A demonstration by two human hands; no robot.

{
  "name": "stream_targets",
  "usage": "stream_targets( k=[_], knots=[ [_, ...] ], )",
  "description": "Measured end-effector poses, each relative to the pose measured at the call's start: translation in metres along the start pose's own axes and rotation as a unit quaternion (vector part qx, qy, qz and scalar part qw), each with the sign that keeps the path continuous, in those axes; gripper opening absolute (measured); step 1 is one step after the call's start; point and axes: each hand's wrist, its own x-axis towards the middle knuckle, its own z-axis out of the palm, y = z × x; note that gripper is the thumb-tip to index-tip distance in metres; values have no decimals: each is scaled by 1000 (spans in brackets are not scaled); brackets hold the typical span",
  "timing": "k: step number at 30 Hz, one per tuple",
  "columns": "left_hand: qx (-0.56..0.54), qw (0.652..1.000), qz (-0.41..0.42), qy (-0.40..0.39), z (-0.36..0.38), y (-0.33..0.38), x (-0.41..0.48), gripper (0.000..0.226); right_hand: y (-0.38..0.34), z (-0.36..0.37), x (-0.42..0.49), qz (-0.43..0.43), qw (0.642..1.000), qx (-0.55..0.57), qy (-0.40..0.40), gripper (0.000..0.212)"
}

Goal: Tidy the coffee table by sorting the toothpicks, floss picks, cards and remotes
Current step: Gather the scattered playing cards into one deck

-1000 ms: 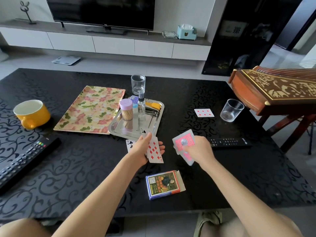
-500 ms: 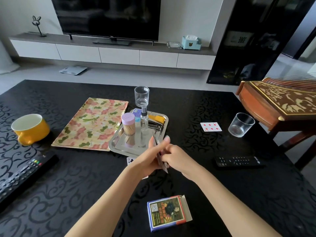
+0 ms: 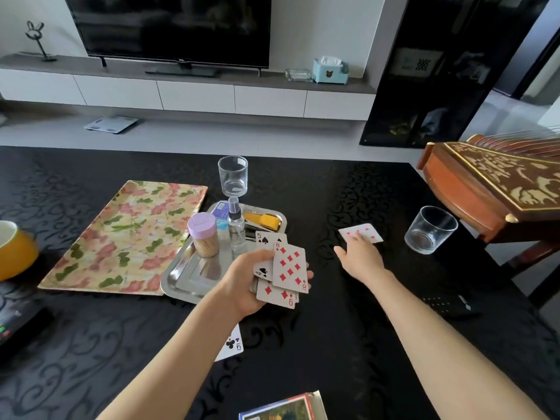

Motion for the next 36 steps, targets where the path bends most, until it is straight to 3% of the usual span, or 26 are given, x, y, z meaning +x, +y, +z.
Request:
stream_targets(
  k=[4,7,10,12,14,16,19,24,26,28,30,32,34,36],
  knots=[
    [13,999,5,49,-10,1,1,20,-18,21,-61,-183,982,5,52,29],
    [40,997,8,66,-11,-3,-5,11,-15,24,-108,-239,970,-10,52,19],
    [72,994,19,85,-14,-7,-12,9,-19,7,-124,-180,982,23,50,24],
    [80,992,28,95,-17,-10,-20,9,-23,-4,-114,-86,995,17,40,59],
    [84,992,32,94,-20,-13,-28,12,-31,-9,-99,19,999,29,-32,82],
    [90,991,38,97,-23,-15,-37,14,-41,-8,-92,71,991,72,-89,71],
    [94,989,55,103,-27,-16,-48,21,-47,-6,-97,104,984,103,-98,29],
    [108,984,83,116,-31,-16,-65,33,-39,-12,-113,48,996,-12,-71,34],
    [116,983,93,105,-30,-17,-73,30,-36,-13,-122,44,993,72,-88,41],
    [128,981,105,104,-29,-19,-80,28,-39,-25,-134,88,948,303,-46,45],
    [132,978,118,108,-27,-21,-86,30,-51,-45,-149,139,839,526,-23,34],
    [128,977,132,108,-22,-25,-92,31,-70,-58,-168,159,765,619,-76,23],
    [121,976,148,104,-17,-30,-95,32,-89,-53,-183,124,764,626,-99,21],
    [111,977,159,90,-12,-35,-98,32,-106,-40,-195,107,791,598,-69,18]
  ],
)
